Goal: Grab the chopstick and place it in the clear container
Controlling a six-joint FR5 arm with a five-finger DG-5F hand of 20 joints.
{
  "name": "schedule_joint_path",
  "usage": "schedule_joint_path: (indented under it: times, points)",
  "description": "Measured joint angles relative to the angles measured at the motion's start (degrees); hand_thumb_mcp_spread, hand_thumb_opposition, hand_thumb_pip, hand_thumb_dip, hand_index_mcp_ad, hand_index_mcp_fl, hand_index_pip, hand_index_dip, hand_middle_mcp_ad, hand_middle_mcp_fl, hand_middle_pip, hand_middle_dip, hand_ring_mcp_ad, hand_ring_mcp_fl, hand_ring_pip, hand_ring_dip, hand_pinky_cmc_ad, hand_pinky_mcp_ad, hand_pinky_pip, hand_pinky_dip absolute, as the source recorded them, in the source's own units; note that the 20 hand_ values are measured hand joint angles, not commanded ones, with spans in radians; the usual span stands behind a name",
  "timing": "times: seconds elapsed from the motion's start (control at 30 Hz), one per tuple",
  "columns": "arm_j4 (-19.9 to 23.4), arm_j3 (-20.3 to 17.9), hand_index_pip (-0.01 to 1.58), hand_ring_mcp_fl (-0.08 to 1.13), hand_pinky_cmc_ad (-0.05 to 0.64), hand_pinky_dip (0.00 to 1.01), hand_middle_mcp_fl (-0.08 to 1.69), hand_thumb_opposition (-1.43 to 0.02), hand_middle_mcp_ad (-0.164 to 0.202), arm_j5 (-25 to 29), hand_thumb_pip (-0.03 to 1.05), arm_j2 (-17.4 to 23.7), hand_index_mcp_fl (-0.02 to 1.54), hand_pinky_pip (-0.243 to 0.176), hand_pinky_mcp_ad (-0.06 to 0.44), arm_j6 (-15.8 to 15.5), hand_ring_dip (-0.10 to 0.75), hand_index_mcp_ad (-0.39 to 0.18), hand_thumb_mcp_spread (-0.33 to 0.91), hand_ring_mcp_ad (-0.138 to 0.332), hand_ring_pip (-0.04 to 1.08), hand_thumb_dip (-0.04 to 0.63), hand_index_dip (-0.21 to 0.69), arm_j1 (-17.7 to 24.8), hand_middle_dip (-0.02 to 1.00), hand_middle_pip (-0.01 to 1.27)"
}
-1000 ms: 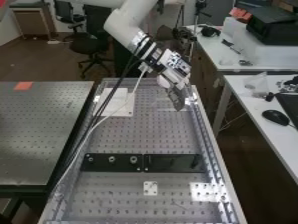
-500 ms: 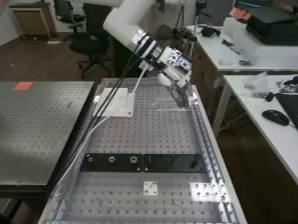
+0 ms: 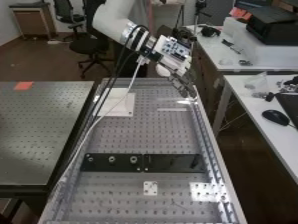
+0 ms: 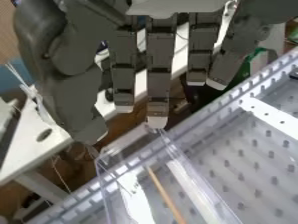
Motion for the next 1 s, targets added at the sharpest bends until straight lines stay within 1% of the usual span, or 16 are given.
schedule_joint_path:
  times: [0.17, 0.2, 0.23, 0.27, 0.37, 0.43, 0.57, 0.6, 0.63, 0.67, 0.73, 0.8, 0.83, 0.9, 0.97, 1.0]
  points:
    - [9.4, -6.4, 0.02, 0.10, 0.417, 0.71, 0.47, -0.81, 0.040, 1.7, 0.56, 4.6, 0.44, -0.089, 0.229, -1.9, 0.367, -0.110, 0.39, 0.183, 0.06, 0.300, 0.459, 0.6, 0.58, 0.12]
    - [11.7, -8.0, 0.02, 0.10, 0.417, 0.70, 0.47, -0.80, 0.040, 2.2, 0.54, 5.7, 0.42, -0.105, 0.227, -2.3, 0.367, -0.110, 0.38, 0.183, 0.06, 0.290, 0.471, 0.8, 0.58, 0.11]
    - [12.8, -8.7, 0.02, 0.09, 0.417, 0.71, 0.45, -0.81, 0.040, 2.5, 0.54, 6.2, 0.40, -0.110, 0.230, -2.5, 0.365, -0.110, 0.38, 0.180, 0.06, 0.274, 0.473, 0.8, 0.58, 0.11]
    - [15.3, -10.4, 0.02, 0.08, 0.419, 0.71, 0.44, -0.81, 0.044, 3.1, 0.54, 7.3, 0.39, -0.112, 0.230, -2.9, 0.365, -0.110, 0.38, 0.180, 0.07, 0.272, 0.473, 0.9, 0.58, 0.11]
    - [21.2, -14.5, 0.02, 0.04, 0.417, 0.70, 0.41, -0.79, 0.044, 4.4, 0.52, 9.8, 0.39, -0.112, 0.227, -3.9, 0.365, -0.110, 0.38, 0.178, 0.07, 0.276, 0.471, 1.2, 0.58, 0.12]
    - [24.8, -16.9, 0.02, 0.05, 0.417, 0.68, 0.40, -0.77, 0.042, 5.2, 0.51, 11.2, 0.39, -0.112, 0.243, -4.5, 0.367, -0.110, 0.38, 0.180, 0.07, 0.257, 0.475, 1.3, 0.58, 0.12]
    - [32.7, -22.3, 0.02, 0.05, 0.417, 0.67, 0.41, -0.76, 0.042, 7.0, 0.51, 14.4, 0.39, -0.112, 0.241, -5.8, 0.363, -0.110, 0.38, 0.182, 0.09, 0.237, 0.475, 1.4, 0.58, 0.11]
    - [35.2, -24.0, 0.02, 0.05, 0.412, 0.67, 0.39, -0.76, 0.042, 7.4, 0.50, 15.4, 0.42, -0.112, 0.244, -6.5, 0.363, -0.110, 0.38, 0.182, 0.09, 0.227, 0.475, 1.5, 0.58, 0.11]
    - [36.4, -24.7, 0.02, 0.05, 0.412, 0.67, 0.39, -0.75, 0.042, 7.6, 0.49, 15.9, 0.46, -0.112, 0.244, -6.9, 0.363, -0.110, 0.38, 0.182, 0.09, 0.227, 0.475, 1.5, 0.58, 0.11]
    - [38.9, -26.3, 0.04, 0.05, 0.417, 0.67, 0.40, -0.74, 0.042, 7.7, 0.49, 16.9, 0.47, -0.112, 0.244, -8.1, 0.363, -0.110, 0.37, 0.182, 0.09, 0.227, 0.475, 1.4, 0.58, 0.12]
    - [42.8, -28.6, 0.04, 0.05, 0.407, 0.67, 0.37, -0.74, 0.040, 7.7, 0.47, 18.5, 0.49, -0.112, 0.241, -10.5, 0.363, -0.110, 0.35, 0.183, 0.09, 0.194, 0.471, 1.3, 0.55, 0.11]
    - [47.1, -31.3, 0.04, 0.05, 0.398, 0.67, 0.31, -0.73, 0.040, 6.9, 0.45, 20.3, 0.53, -0.112, 0.244, -14.5, 0.361, -0.106, 0.33, 0.183, 0.08, 0.173, 0.469, 0.7, 0.51, 0.11]
    - [48.2, -32.0, 0.04, 0.05, 0.401, 0.67, 0.30, -0.71, 0.040, 6.4, 0.45, 20.8, 0.56, -0.108, 0.244, -15.8, 0.361, -0.110, 0.32, 0.183, 0.08, 0.164, 0.466, 0.5, 0.50, 0.11]
    - [50.3, -33.4, 0.03, 0.05, 0.380, 0.67, 0.29, -0.71, 0.044, 4.3, 0.43, 22.0, 0.59, -0.110, 0.243, -19.9, 0.361, -0.110, 0.30, 0.183, 0.09, 0.164, 0.459, -0.5, 0.49, 0.11]
    - [51.0, -34.0, 0.03, 0.02, 0.384, 0.67, 0.29, -0.70, 0.044, 1.7, 0.41, 22.7, 0.59, -0.110, 0.244, -23.0, 0.346, -0.110, 0.26, 0.180, 0.08, 0.122, 0.443, -1.5, 0.45, 0.11]
    - [51.0, -34.2, 0.02, 0.01, 0.384, 0.67, 0.25, -0.69, 0.045, -0.3, 0.39, 23.1, 0.57, -0.110, 0.262, -24.9, 0.325, -0.110, 0.21, 0.180, 0.09, 0.098, 0.428, -2.2, 0.42, 0.11]
